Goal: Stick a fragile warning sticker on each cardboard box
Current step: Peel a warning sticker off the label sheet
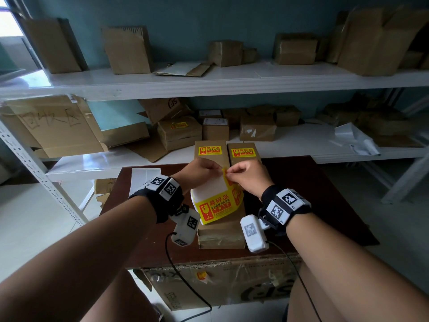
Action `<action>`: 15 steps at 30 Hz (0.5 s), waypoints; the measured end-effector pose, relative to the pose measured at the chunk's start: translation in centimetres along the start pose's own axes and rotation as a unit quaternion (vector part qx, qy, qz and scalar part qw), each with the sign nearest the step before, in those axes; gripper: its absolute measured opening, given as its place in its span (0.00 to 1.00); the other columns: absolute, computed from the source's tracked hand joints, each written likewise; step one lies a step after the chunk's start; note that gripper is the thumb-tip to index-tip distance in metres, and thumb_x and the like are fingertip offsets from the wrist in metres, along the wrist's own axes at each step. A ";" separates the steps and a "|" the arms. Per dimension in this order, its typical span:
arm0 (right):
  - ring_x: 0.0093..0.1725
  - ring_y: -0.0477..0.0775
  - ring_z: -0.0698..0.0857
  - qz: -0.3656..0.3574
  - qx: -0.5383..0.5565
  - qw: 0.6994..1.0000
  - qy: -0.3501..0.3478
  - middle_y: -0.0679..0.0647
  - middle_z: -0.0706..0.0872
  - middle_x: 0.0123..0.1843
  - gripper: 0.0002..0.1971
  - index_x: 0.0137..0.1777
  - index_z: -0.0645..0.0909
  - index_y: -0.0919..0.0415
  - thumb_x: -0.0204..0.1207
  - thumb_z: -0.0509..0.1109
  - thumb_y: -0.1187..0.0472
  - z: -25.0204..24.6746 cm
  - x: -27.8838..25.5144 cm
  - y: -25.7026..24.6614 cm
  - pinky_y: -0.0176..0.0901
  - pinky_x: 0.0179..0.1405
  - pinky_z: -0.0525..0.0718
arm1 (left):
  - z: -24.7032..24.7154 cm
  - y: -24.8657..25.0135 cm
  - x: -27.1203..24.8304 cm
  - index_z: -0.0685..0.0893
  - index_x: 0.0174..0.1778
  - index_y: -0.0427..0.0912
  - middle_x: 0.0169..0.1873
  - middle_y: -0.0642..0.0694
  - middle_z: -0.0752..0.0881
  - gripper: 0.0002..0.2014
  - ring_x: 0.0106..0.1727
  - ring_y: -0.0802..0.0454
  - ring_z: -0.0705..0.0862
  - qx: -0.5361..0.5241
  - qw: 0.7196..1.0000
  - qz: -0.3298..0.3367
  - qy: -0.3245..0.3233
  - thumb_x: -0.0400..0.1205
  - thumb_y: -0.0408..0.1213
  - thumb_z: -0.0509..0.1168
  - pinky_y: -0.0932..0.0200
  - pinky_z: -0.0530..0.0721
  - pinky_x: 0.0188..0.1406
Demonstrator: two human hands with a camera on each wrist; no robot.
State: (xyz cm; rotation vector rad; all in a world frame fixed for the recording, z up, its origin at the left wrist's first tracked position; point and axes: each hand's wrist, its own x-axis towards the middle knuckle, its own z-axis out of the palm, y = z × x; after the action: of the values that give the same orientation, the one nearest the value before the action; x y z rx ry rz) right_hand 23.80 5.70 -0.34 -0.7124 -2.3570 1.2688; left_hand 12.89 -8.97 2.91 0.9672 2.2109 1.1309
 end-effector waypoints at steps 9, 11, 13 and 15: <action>0.44 0.46 0.90 0.016 0.007 1.000 0.004 0.42 0.92 0.37 0.07 0.39 0.93 0.46 0.67 0.80 0.45 -0.1 -0.4 -0.3 0.54 0.48 0.92 | 0.2 0.1 -0.3 0.91 0.53 0.41 0.44 0.47 0.88 0.07 0.46 0.53 0.83 0.000 1.000 0.007 0.017 0.84 0.37 0.69 0.56 0.81 0.49; 0.43 0.47 0.90 0.017 0.003 1.000 0.010 0.43 0.91 0.35 0.11 0.39 0.93 0.48 0.66 0.80 0.42 -0.2 -0.5 -0.5 0.53 0.46 0.92 | 0.2 0.2 -0.4 0.92 0.52 0.42 0.43 0.48 0.89 0.07 0.45 0.54 0.84 0.008 1.000 0.016 0.016 0.83 0.38 0.70 0.57 0.82 0.48; 0.41 0.47 0.90 0.016 -0.008 1.000 0.017 0.43 0.91 0.34 0.13 0.38 0.92 0.47 0.66 0.79 0.39 -0.3 -0.4 -0.6 0.54 0.45 0.93 | 0.2 0.3 -0.4 0.93 0.51 0.43 0.41 0.50 0.89 0.07 0.44 0.56 0.84 0.020 0.999 0.024 0.012 0.83 0.39 0.71 0.60 0.81 0.45; 0.41 0.48 0.90 0.016 -0.016 1.000 0.017 0.43 0.91 0.34 0.12 0.37 0.92 0.48 0.68 0.79 0.41 -0.3 -0.4 -0.7 0.55 0.45 0.93 | 0.2 0.5 -0.5 0.93 0.52 0.43 0.40 0.52 0.88 0.07 0.42 0.57 0.83 0.030 0.999 0.031 0.009 0.82 0.37 0.71 0.63 0.81 0.44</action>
State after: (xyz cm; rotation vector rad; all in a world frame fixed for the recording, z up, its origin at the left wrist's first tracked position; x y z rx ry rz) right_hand 24.12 5.35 0.41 -0.7791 -2.3524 1.2263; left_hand 13.48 -9.03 3.25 1.0603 2.2544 1.1109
